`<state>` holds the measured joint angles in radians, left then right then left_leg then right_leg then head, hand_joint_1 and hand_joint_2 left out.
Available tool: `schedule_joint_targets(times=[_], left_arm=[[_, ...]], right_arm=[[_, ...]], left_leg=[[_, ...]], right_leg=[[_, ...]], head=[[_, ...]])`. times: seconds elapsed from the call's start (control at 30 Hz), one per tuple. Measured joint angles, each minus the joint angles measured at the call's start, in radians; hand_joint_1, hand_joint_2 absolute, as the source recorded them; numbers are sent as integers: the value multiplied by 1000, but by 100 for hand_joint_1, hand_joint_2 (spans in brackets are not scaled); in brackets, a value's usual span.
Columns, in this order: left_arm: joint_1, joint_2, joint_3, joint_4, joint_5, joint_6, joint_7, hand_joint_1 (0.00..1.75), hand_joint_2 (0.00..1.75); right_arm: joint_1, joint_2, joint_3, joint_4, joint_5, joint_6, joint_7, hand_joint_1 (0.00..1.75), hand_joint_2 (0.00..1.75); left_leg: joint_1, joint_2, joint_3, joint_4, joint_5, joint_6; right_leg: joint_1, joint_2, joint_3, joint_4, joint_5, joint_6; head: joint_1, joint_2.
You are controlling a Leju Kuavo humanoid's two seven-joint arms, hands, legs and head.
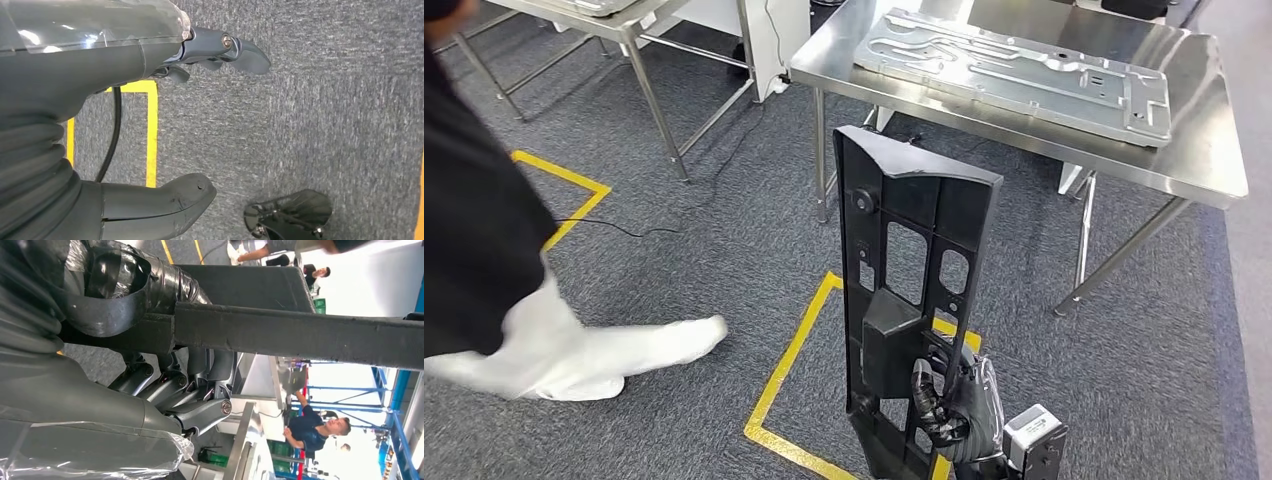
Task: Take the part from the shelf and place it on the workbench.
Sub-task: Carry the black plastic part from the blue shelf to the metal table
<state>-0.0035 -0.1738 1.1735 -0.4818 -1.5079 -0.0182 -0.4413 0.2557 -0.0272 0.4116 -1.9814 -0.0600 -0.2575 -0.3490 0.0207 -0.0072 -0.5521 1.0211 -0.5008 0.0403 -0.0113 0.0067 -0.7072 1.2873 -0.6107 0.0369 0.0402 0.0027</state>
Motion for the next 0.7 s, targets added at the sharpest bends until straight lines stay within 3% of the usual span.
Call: schedule_joint_targets(times=[0.03,0.07,0.17,0.23,0.37,0.4,0.47,0.5,0.53,0.57,0.6,0.63,0.7], left_arm=[[1,1,1,2,0,-1,-1,0,175],[1,1,1,4,0,-2,-1,0,175],[-1,1,2,9,0,-4,-3,0,175],[-1,1,3,11,0,-5,-4,0,175],[-2,3,4,12,0,-6,-7,0,175],[-3,4,4,13,0,-7,-7,0,175],[-2,4,5,14,0,-8,-7,0,175],[-1,5,5,15,0,-9,-7,0,175],[0,5,6,16,0,-9,-7,0,175],[1,6,7,16,0,-9,-7,0,175],[2,6,8,16,0,-10,-7,0,175],[2,7,10,16,0,-10,-7,0,175],[0,8,14,17,0,-11,-7,0,175]], right_arm=[[0,0,0,1,1,0,0,175,175],[0,0,0,1,3,0,1,175,175],[-2,0,0,2,8,-1,2,175,175],[-4,0,0,3,10,-1,3,175,175],[-5,-1,2,3,12,-1,6,175,175],[-5,-1,3,3,12,-1,7,175,175],[-6,-1,5,3,13,-1,9,175,175],[-6,-1,5,4,13,-1,11,175,175],[-6,-1,6,4,13,0,12,175,175],[-6,-1,6,5,13,0,13,175,175],[-6,-1,6,5,13,0,13,175,175],[-6,-1,6,5,14,0,13,175,175],[-7,-1,6,6,14,0,14,175,175]], left_leg=[[0,4,1,0,-1,0],[0,7,3,0,-3,-2],[-1,12,14,0,-10,-10],[-2,15,17,-1,-14,-19],[-2,17,19,13,-33,-40],[-2,16,4,49,-55,-43],[-1,14,-60,177,-118,-46],[0,14,-95,240,-139,-48],[0,14,-117,275,-142,-49],[0,14,-122,272,-123,-48],[0,14,-106,229,-86,-47],[0,13,-78,160,-44,-44],[-4,10,-30,47,2,-36]], right_leg=[[-2,-1,-11,20,3,2],[-3,-2,-1,-1,26,2],[2,-8,99,-197,118,-12],[10,-10,128,-256,128,-24],[6,-6,139,-274,131,-47],[4,-6,144,-281,132,-53],[5,-7,148,-283,131,-61],[6,-7,148,-282,129,-63],[8,-5,149,-281,127,-65],[8,-3,151,-280,125,-64],[8,-1,155,-277,121,-63],[8,0,158,-274,116,-60],[11,3,159,-263,106,-50]], head=[[0,0],[0,0],[0,0],[0,0],[0,0],[-1,0],[-1,0],[-1,0],[-1,0],[-1,0],[-1,0],[-1,0],[-1,0]])
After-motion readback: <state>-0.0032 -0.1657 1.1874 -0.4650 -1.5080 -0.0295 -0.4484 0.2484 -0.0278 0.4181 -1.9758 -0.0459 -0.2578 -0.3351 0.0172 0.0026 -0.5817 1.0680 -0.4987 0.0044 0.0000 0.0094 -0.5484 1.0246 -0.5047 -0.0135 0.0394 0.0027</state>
